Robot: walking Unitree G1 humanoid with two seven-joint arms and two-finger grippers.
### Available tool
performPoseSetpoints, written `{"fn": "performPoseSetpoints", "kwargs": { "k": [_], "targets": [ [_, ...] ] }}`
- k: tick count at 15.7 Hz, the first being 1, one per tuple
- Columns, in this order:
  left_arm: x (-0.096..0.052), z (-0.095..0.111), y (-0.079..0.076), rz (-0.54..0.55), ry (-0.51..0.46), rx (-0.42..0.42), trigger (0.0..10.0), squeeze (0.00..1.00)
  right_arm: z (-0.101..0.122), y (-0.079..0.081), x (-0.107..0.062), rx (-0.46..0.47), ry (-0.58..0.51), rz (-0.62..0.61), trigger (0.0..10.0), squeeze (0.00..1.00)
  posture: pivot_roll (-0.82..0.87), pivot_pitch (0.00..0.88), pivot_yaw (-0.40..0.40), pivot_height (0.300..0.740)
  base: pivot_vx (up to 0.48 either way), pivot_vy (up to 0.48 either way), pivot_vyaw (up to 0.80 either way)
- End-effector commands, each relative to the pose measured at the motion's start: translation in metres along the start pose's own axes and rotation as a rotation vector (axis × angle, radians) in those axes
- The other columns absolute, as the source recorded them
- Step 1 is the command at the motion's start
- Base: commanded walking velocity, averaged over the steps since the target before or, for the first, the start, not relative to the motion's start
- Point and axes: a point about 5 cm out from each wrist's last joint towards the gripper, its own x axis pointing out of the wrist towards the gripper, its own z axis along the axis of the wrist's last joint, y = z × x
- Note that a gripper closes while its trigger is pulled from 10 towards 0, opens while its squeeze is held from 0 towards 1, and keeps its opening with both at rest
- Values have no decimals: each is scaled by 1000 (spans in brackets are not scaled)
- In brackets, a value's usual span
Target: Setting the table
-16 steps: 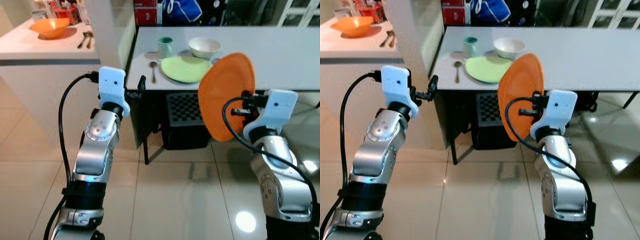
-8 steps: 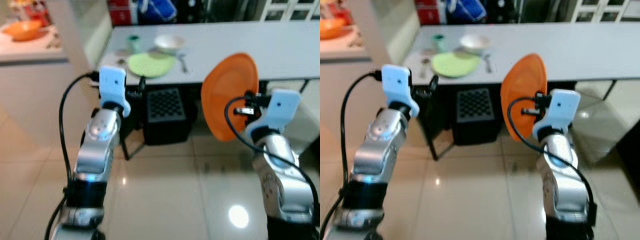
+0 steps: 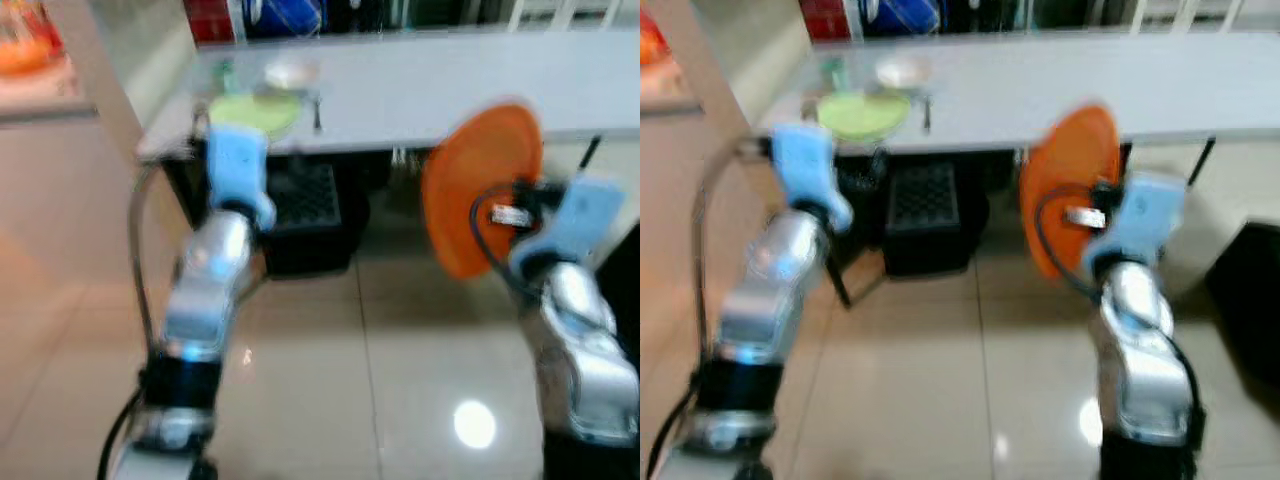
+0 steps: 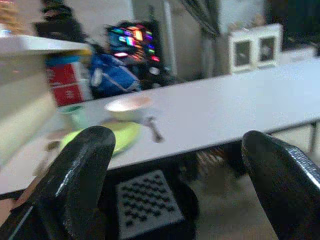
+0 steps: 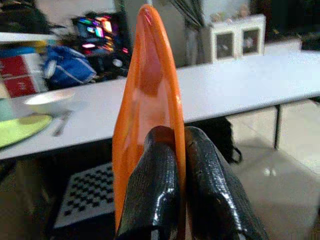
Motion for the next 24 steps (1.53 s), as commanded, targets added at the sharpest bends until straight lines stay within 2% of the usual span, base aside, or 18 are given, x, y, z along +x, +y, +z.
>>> {"fn": "performPoseSetpoints", "kwargs": {
  "k": [1,3,16,22,24],
  "targets": [
    [0,2,6,9,-13,0,10000,0,10,4,1,24,-41,11,10000,0,-63,0,67,740,0,0,0],
    [1,6,6,-3,-36,1,10000,0,9,5,2,44,-28,16,10000,0,-62,0,67,740,141,0,0],
    [1,6,5,-27,-60,-7,10000,0,10,0,4,60,-24,-10,10000,0,-64,0,68,740,396,0,-542],
    [0,3,8,-15,-52,-17,10000,0,13,6,6,34,-36,34,10000,0,-65,0,67,740,424,0,0],
    [-2,3,10,-5,-52,-14,10000,0,11,8,7,38,-34,43,10000,0,-42,0,40,740,428,0,0]
  ]
}}
